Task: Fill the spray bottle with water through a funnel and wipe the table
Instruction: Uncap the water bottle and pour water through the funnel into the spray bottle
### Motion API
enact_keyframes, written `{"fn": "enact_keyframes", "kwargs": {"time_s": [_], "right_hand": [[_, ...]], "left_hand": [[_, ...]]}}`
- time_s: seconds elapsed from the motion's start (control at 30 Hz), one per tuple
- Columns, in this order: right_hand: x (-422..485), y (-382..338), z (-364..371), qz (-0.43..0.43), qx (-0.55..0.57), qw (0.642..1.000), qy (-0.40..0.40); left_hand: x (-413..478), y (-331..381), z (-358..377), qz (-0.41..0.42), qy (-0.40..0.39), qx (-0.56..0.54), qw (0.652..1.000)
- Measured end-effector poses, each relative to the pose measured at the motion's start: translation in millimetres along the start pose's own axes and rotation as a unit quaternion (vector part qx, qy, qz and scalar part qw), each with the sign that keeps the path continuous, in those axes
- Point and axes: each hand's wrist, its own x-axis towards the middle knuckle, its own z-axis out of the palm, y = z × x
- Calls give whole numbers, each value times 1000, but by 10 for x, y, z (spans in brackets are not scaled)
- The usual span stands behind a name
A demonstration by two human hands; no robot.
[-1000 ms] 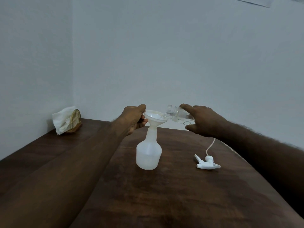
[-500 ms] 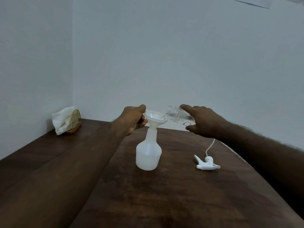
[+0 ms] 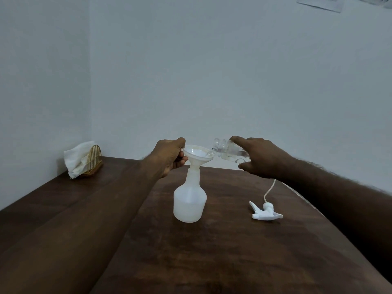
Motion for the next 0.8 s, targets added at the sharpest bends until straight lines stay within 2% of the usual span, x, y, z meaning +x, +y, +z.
{"fn": "enact_keyframes", "kwargs": {"time_s": [0.8], "right_hand": [[18, -16, -27, -2, -14, 1000, -4]], "left_hand": [[-16, -19, -13, 12, -1, 0, 1000]]}}
